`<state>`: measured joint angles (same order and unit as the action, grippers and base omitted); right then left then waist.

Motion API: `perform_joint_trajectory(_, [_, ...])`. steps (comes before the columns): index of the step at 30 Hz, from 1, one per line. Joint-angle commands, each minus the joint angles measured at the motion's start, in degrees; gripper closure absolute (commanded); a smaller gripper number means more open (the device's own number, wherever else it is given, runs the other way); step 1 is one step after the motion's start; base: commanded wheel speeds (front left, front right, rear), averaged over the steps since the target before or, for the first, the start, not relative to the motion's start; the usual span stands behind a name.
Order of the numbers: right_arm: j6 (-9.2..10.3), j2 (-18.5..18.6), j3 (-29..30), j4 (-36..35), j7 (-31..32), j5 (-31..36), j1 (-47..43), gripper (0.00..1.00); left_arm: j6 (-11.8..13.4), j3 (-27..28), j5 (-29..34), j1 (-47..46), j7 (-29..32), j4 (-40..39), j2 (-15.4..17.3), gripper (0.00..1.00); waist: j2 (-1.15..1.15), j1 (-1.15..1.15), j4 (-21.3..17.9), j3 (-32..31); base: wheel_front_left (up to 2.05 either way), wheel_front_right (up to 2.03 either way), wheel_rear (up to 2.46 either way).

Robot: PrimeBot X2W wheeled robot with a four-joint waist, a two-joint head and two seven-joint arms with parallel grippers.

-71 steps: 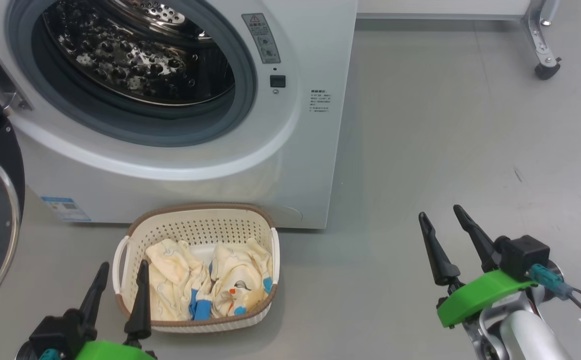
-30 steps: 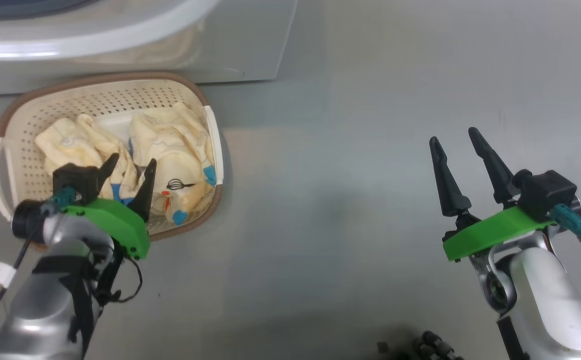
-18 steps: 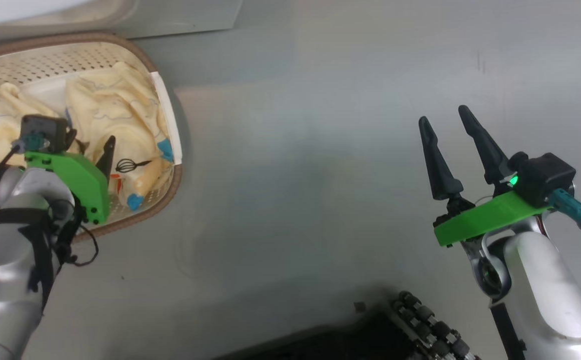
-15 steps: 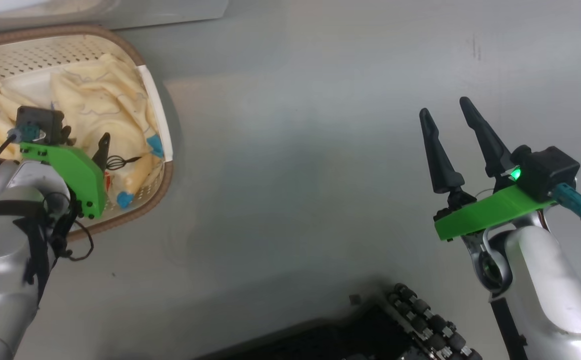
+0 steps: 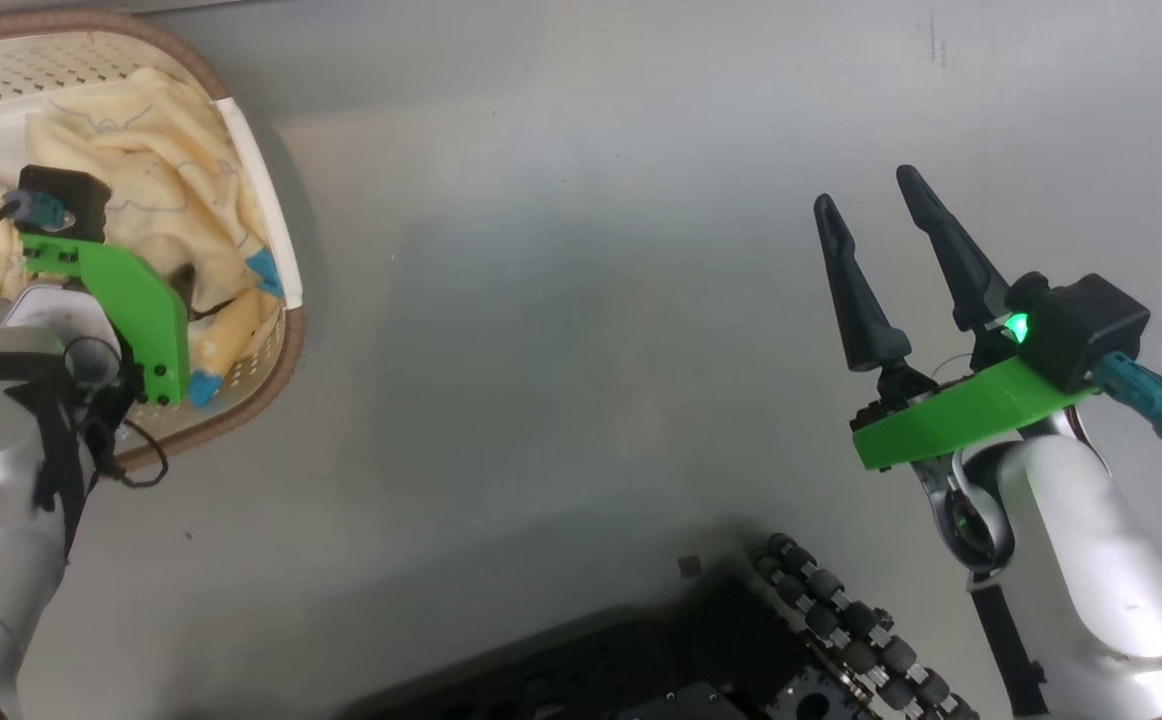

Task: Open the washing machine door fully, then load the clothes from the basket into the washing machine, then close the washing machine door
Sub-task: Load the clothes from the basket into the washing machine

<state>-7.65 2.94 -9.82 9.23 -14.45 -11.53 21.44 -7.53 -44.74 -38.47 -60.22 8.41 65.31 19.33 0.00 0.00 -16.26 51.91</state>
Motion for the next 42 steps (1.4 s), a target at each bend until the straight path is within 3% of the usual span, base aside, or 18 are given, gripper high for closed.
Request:
perform_joint_trajectory(1, [0.16, -0.06, -0.99, -1.87, -0.55, 0.41, -1.96, 0.0, 0.05, 0.52, -0.68, -0.61, 0.69, 0.59, 1.0, 0.0, 0.0, 0.0, 0.19, 0.45, 0.0, 0.0, 0.0])
perform_joint_trajectory(17, [0.16, -0.06, -1.44, -6.16, -0.55, 1.4, -5.23, 0.0, 0.77, -1.78, -1.62, -5.45, 2.5, 7.82, -2.91, 0.0, 0.0, 0.0, -0.03, 3.27, 0.0, 0.0, 0.0])
perform_joint_trajectory(18, [0.16, -0.06, -1.34, -6.26, -0.55, 1.39, -5.36, 0.0, 0.77, -1.72, -1.78, -5.52, 2.69, 7.93, -3.07, 0.24, 0.0, 0.0, 0.01, 3.35, 0.0, 0.0, 0.0])
perform_joint_trajectory(19, [0.16, -0.06, -1.25, -6.32, -0.55, 1.37, -5.44, 0.0, 0.78, -1.63, -1.93, -5.66, 2.49, 8.01, -3.18, 1.0, 0.0, 0.0, 0.05, 3.41, 0.0, 0.0, 0.0])
perform_joint_trajectory(33, [0.16, -0.06, -1.68, -4.77, -0.55, 0.78, -0.59, 0.0, 0.14, -1.09, -4.35, -3.35, -4.63, 7.86, -3.5, 1.0, 0.0, 0.0, 1.18, -0.66, 0.0, 0.0, 0.0])
perform_joint_trajectory(42, [0.16, -0.06, -0.12, -0.25, -0.55, 3.53, -0.06, 0.0, 0.06, -2.68, -7.35, 3.29, -12.47, 3.39, -4.38, 1.0, 0.0, 0.0, 6.11, -12.32, 0.0, 0.0, 0.0])
